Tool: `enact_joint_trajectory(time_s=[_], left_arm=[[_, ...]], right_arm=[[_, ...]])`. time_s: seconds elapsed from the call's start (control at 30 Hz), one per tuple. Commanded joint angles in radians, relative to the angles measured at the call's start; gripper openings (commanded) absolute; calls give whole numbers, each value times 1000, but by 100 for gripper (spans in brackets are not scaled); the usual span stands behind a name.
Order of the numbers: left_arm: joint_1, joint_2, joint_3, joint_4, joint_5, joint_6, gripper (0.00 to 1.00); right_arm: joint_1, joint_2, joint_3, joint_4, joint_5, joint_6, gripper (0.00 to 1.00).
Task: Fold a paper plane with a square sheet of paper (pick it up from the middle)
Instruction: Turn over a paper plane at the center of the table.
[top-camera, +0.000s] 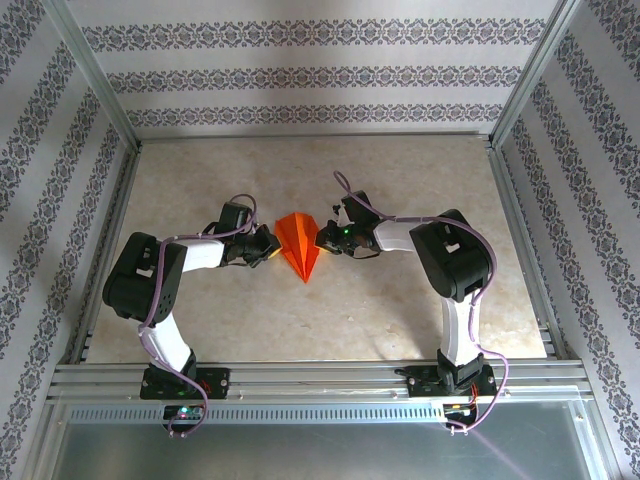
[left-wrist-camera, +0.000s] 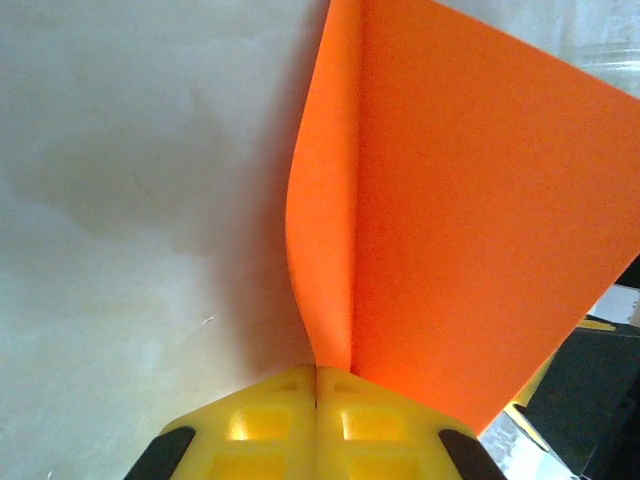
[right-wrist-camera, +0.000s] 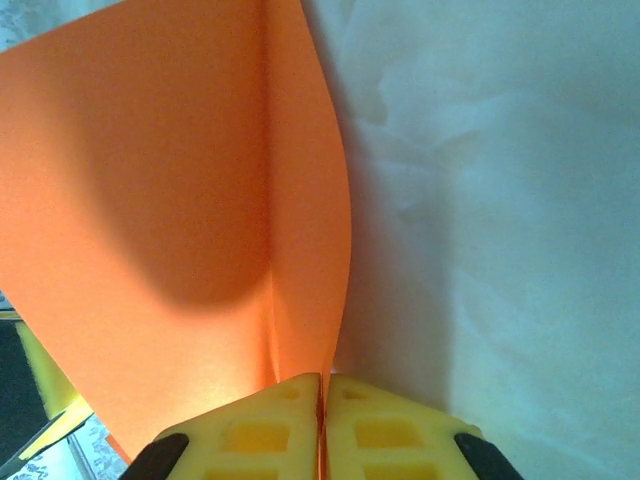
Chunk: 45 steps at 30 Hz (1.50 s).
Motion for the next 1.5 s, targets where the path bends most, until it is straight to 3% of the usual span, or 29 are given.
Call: enact_joint_trajectory(time_s=[0.0, 0.37, 0.53, 0.77, 1.0, 1.47], left_arm=[[-15, -2, -16, 45, -18, -16, 0], [-13, 30, 34, -37, 0, 45, 0], [-14, 43, 48, -59, 0, 61, 0], [-14, 30, 68, -100, -1, 85, 0], [-13, 32, 83, -123, 4, 101, 0], [-14, 27, 78, -136, -5, 108, 0]], right_arm=[[-3, -22, -17, 10, 17, 15, 11], [-21, 3, 27, 5, -38, -6, 25], [-21, 28, 56, -9, -63, -19, 24], [-22, 35, 66, -12, -70, -24, 16], [-24, 5, 59, 31, -87, -40, 28], [-9, -18, 26, 79, -80, -56, 39]])
